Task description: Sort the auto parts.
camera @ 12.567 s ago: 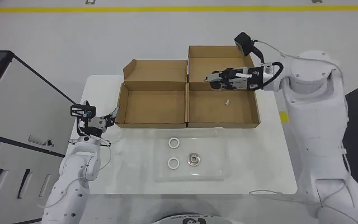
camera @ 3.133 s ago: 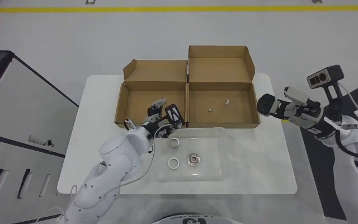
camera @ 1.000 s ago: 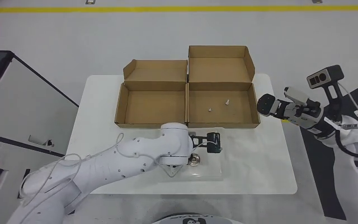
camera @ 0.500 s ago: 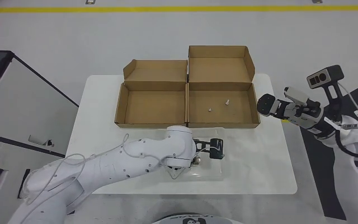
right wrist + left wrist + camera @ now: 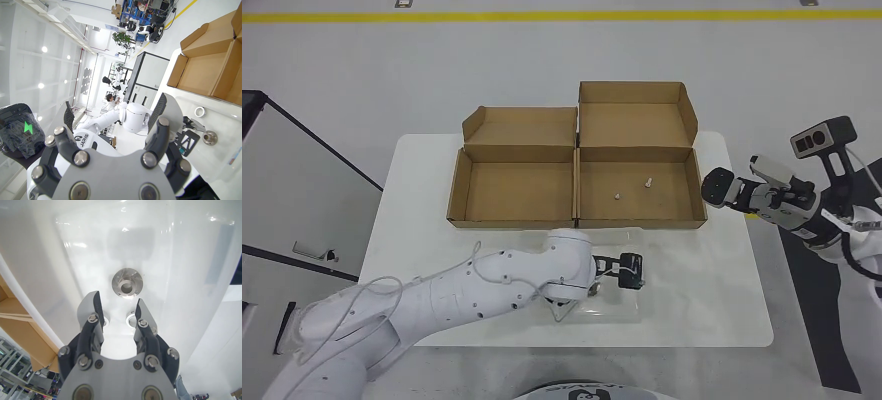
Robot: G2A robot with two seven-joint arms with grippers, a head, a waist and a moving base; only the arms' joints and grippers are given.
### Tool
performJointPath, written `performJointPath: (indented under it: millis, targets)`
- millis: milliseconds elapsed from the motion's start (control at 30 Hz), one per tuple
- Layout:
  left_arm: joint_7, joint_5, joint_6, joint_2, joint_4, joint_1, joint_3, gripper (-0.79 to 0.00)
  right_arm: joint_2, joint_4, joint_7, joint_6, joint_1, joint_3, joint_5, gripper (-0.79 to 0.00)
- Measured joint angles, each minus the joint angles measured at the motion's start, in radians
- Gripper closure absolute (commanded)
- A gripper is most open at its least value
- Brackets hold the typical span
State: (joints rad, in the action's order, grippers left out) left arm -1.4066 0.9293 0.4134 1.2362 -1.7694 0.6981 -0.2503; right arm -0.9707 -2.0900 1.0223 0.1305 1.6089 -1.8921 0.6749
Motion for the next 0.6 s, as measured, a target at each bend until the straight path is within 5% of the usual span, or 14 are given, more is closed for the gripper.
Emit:
performJointPath:
  millis: [600]
  targets:
    - [0.002, 0.018, -0.003, 0.053, 0.070, 0.014, 0.029, -0.385, 0.000, 0.000, 0.000, 0.000, 0.000, 0.000, 0.000, -0.785]
